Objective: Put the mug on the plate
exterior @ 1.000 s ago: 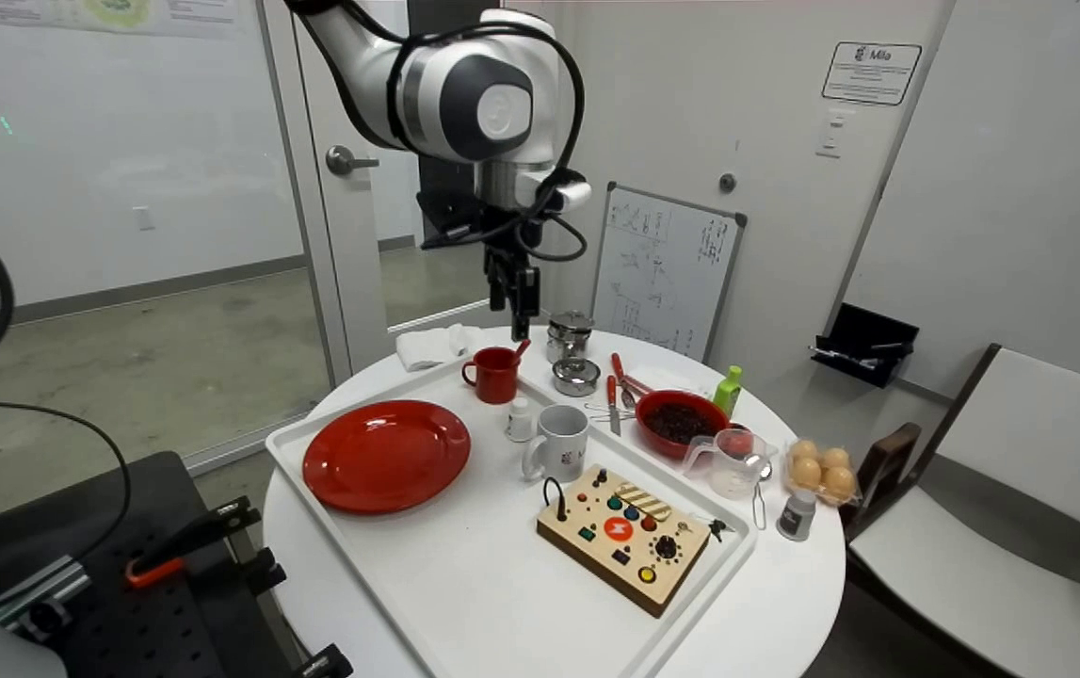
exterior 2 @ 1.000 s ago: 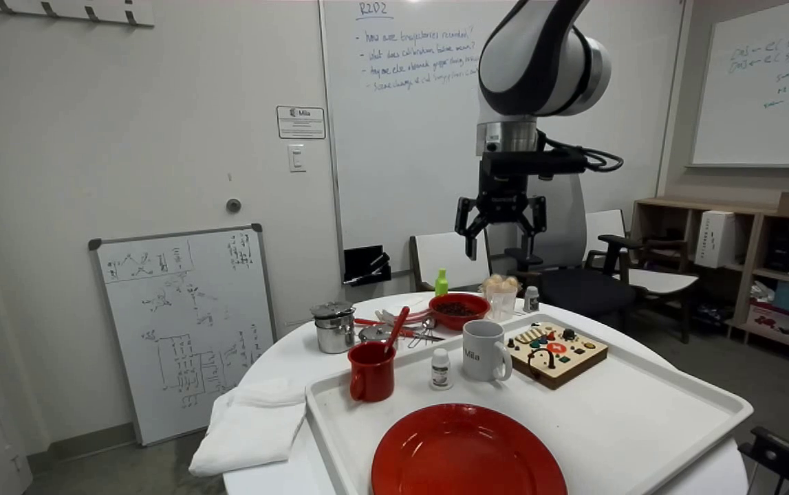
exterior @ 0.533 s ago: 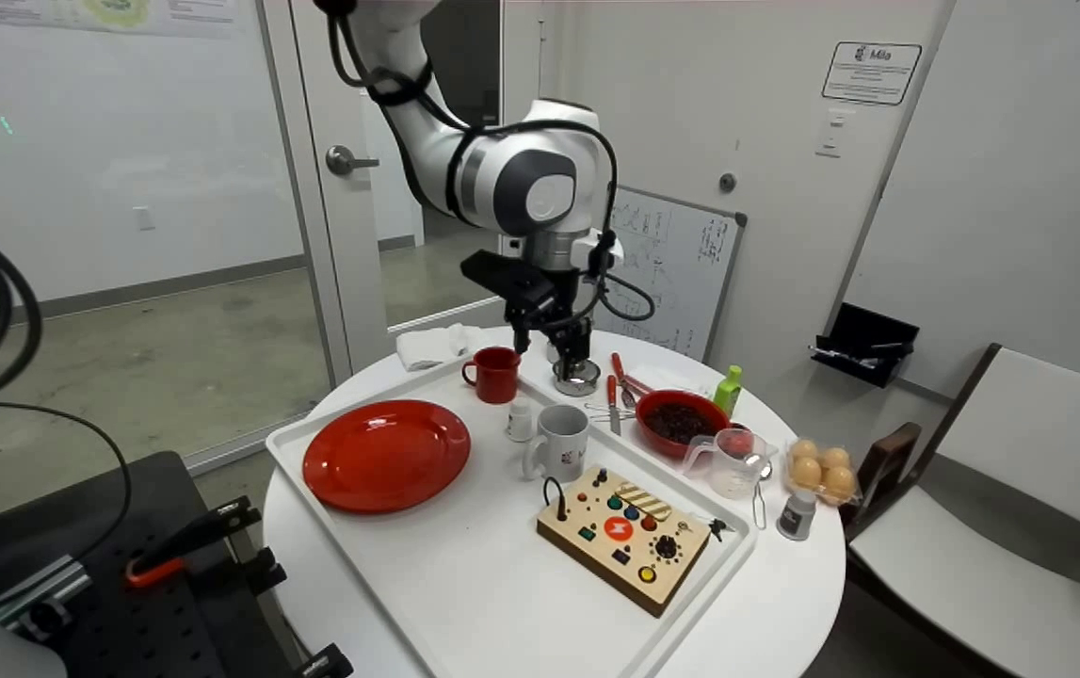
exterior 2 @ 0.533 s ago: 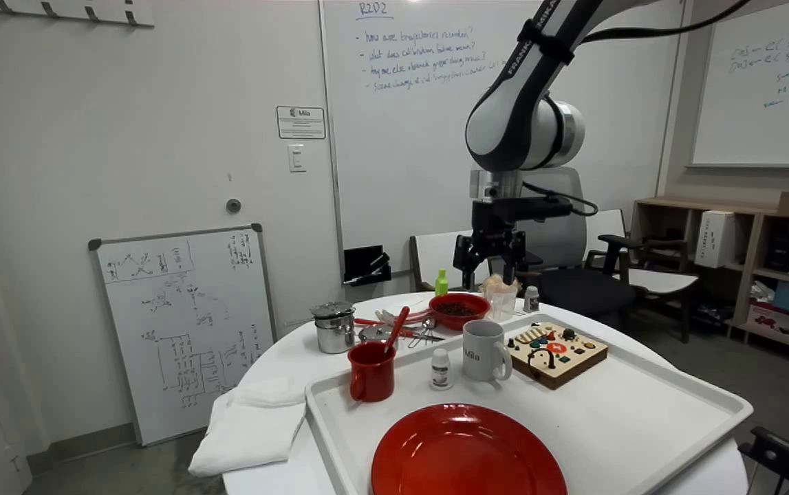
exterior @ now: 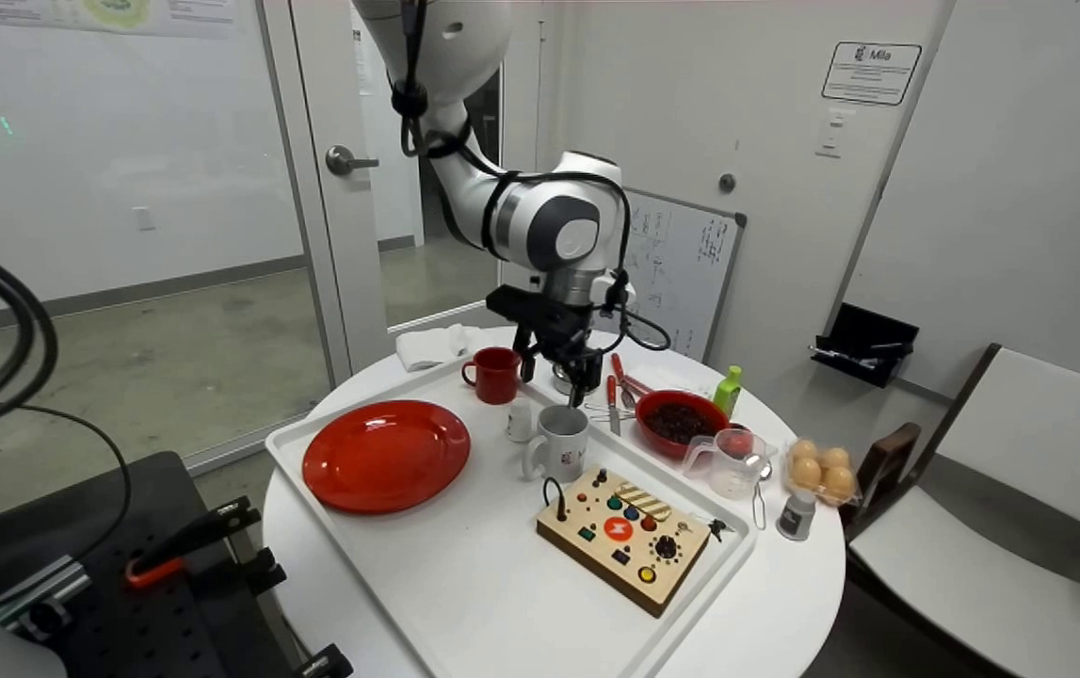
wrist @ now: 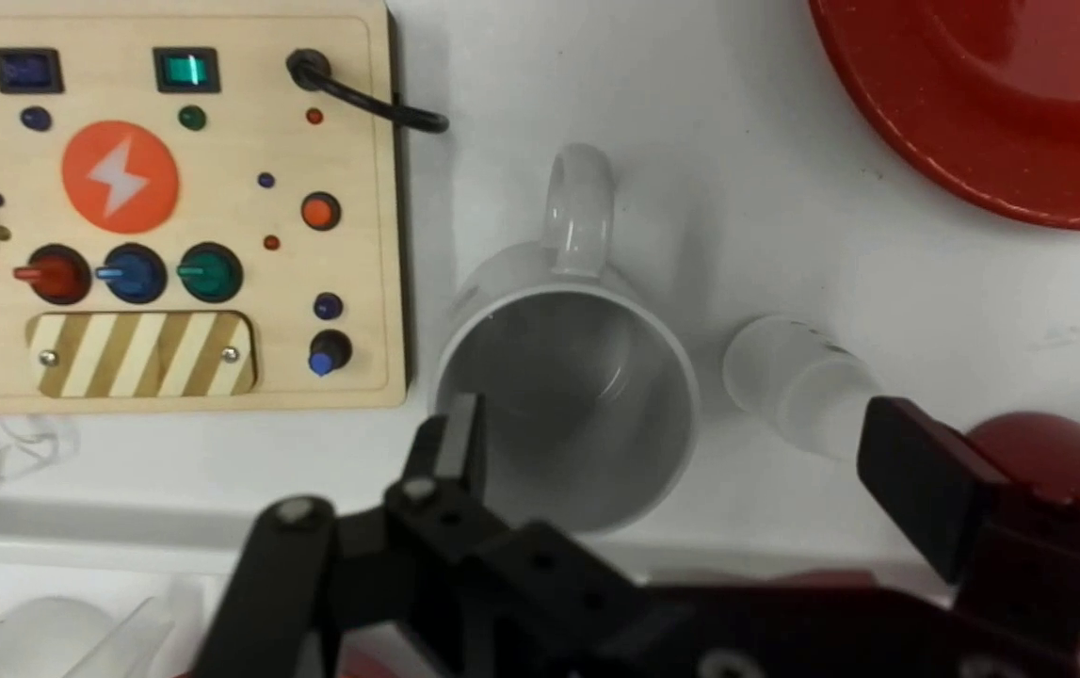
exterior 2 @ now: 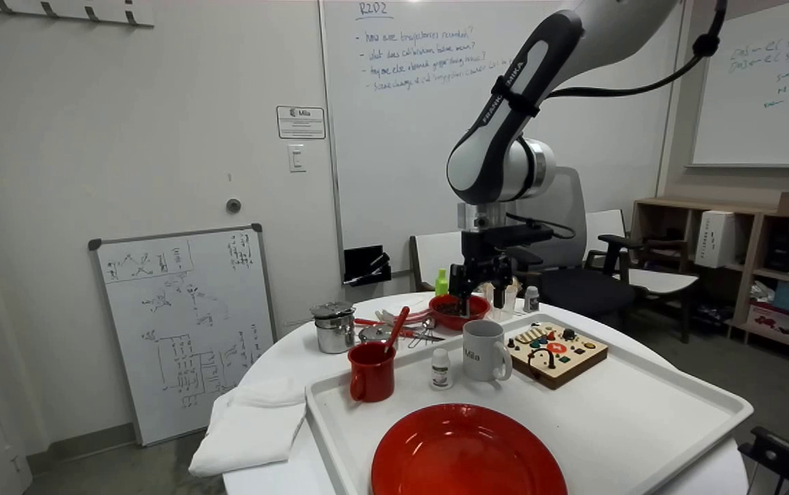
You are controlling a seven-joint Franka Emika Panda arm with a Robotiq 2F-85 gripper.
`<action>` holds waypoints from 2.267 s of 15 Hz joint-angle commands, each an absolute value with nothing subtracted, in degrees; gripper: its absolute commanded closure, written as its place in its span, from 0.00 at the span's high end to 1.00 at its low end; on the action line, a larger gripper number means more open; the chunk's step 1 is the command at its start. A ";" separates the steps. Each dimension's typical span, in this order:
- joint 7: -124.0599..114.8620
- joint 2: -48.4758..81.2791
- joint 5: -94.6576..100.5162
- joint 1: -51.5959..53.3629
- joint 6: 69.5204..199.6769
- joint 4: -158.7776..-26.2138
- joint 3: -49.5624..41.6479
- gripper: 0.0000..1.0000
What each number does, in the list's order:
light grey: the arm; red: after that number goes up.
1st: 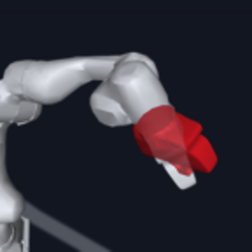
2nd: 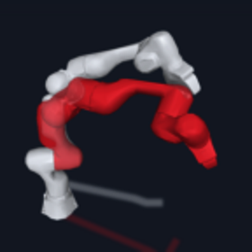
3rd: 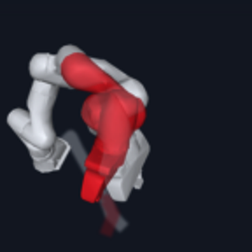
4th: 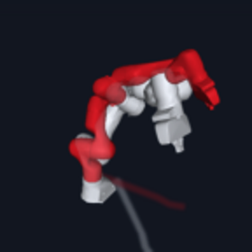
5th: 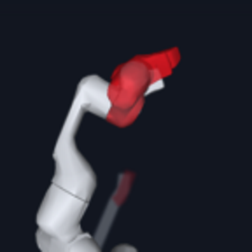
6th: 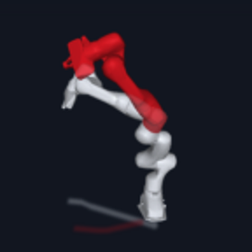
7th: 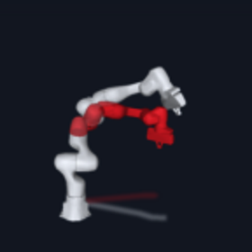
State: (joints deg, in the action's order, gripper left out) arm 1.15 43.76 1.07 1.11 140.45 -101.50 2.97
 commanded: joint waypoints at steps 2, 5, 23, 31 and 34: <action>1.34 43.72 0.73 1.42 140.35 -101.47 2.67 1.00; 1.10 44.54 0.31 1.33 140.45 -100.65 2.85 1.00; -0.93 61.97 -0.92 2.13 131.42 -79.69 3.42 0.58; -2.27 64.69 -1.36 2.16 129.16 -75.68 3.21 0.07; -2.86 65.17 -1.60 1.97 127.76 -74.65 3.23 0.10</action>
